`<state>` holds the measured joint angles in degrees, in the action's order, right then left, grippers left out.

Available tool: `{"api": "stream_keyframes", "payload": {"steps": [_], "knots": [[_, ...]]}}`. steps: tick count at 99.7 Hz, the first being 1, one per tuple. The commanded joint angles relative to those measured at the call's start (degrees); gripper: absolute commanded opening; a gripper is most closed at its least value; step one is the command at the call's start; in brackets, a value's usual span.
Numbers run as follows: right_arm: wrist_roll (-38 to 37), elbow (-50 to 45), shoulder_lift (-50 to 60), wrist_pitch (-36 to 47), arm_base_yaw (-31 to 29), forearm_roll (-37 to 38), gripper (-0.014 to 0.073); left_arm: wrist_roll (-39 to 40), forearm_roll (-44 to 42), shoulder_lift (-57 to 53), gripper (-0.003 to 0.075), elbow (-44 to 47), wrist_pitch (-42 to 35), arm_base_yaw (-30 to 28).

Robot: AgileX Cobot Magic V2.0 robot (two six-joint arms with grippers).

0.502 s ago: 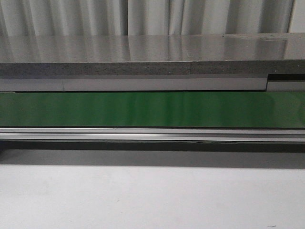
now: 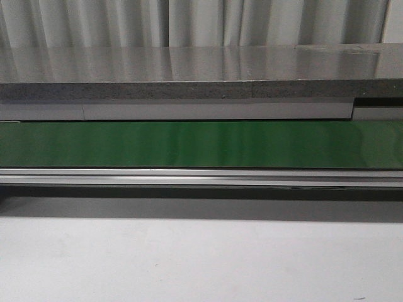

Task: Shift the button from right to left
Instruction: 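Move the right gripper over the yellow push button in the green tray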

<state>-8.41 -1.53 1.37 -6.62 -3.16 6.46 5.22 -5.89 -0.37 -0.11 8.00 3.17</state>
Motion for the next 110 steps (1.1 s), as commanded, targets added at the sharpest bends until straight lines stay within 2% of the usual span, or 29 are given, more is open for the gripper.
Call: {"api": "stream_keyframes", "payload": {"steps": [1,21,34,42,52,53,54,68,81,110], "knots": [[0.37,0.78,0.35,4.82,-0.34,1.19,-0.0066,0.05,-0.05,-1.74,-0.002,2.61,-4.51,0.43],[0.37,0.78,0.35,5.47,-0.34,1.89,-0.0066,0.05,-0.05,-1.74,-0.002,2.61,-4.51,0.43],[0.37,1.12,0.3,10.39,-0.34,1.83,-0.0066,0.05,-0.05,-1.74,-0.002,2.61,-4.73,0.43],[0.37,3.26,0.17,10.29,-0.34,0.83,-0.0066,0.05,-0.05,-1.74,-0.002,2.61,-4.93,0.43],[0.37,8.52,-1.74,6.07,-0.34,1.04,-0.0062,0.05,-0.05,-1.74,-0.002,2.61,-5.33,0.43],[0.37,16.07,-6.95,-0.48,-0.34,4.07,-0.0057,0.05,-0.05,-1.74,-0.002,2.61,-5.99,0.43],[0.37,17.08,-7.35,-1.27,-0.34,4.39,-0.0057,0.05,-0.05,-1.74,-0.002,2.61,-5.97,0.43],[0.37,25.98,-15.98,-10.0,-0.34,9.56,-0.0057,0.05,-0.05,-1.74,-0.002,2.61,-5.97,0.43],[-1.81,34.91,-24.91,-18.22,-0.34,9.88,-0.0057,0.05,-0.05,-1.74,-0.002,2.61,-6.11,0.43],[-6.41,47.1,-41.06,-22.17,-0.42,10.77,-0.0057,0.05,-0.05,-1.74,-0.002,2.61,-6.11,0.43]]}}
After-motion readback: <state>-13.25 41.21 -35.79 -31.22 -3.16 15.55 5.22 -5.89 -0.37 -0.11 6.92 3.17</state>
